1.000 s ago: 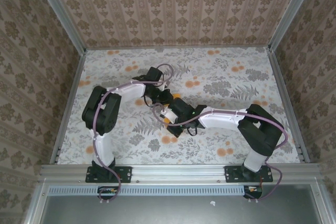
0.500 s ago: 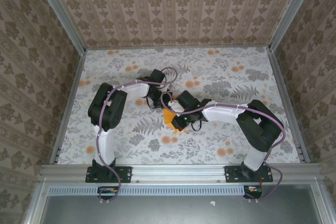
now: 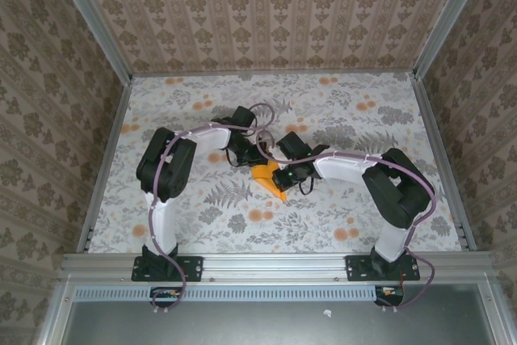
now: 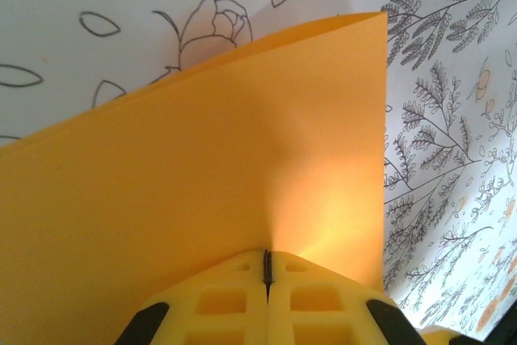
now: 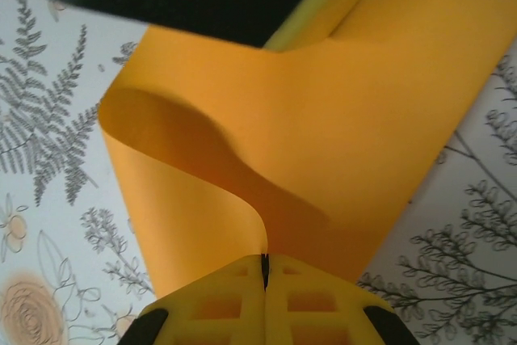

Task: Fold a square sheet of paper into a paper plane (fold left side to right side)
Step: Third fold the triangle at the center of the table.

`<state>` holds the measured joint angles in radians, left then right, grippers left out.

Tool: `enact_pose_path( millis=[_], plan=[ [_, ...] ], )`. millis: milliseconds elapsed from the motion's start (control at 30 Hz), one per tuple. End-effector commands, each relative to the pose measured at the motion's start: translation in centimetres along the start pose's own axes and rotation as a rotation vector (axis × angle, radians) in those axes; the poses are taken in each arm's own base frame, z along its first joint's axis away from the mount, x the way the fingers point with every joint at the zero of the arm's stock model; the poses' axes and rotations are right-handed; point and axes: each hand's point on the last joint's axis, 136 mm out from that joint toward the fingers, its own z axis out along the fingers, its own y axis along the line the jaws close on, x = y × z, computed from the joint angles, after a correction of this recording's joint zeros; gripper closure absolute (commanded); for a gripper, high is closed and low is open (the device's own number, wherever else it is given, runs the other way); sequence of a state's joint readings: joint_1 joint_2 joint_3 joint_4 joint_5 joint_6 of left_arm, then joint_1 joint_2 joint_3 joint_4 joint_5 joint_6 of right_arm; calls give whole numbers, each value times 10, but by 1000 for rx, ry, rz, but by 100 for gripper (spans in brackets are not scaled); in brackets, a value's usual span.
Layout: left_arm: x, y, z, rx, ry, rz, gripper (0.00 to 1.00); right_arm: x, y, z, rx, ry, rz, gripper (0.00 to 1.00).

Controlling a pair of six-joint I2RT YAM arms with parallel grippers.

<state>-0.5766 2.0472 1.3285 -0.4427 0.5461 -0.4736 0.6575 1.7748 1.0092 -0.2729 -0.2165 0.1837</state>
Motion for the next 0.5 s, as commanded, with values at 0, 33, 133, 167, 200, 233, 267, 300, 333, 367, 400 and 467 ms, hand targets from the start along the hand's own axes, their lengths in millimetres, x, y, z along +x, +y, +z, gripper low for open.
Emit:
enact_pose_path(
  millis=[0,33,133,167,200,233,267,300,333,367,400,467],
  plan=[
    [6,8,8,-35,36,5,95,-3,-10,1,48,13,34,100],
    [6,8,8,-34,35,7,95,-3,-11,1,49,13,36,100],
    [5,7,8,-33,33,6,95,-4,-12,3,55,18,43,100],
    [5,8,8,-33,34,7,95,-4,-13,4,57,22,43,100],
    [5,8,8,-34,34,6,95,-4,-13,4,56,24,44,100],
    [6,8,9,-35,37,4,95,-3,-13,5,56,25,43,100],
    [6,9,9,-36,36,6,95,-4,-13,5,60,24,45,100],
    [5,9,9,-36,35,7,95,-3,-15,5,64,25,45,100],
    [5,8,9,-36,35,6,95,-4,-15,5,68,23,47,100],
    [5,8,9,-35,35,6,95,-4,-16,5,70,23,50,100],
    [5,8,9,-35,34,6,95,-4,-16,5,69,21,52,100],
    [6,8,9,-35,35,5,95,-5,-16,6,70,18,53,100]
  ],
)
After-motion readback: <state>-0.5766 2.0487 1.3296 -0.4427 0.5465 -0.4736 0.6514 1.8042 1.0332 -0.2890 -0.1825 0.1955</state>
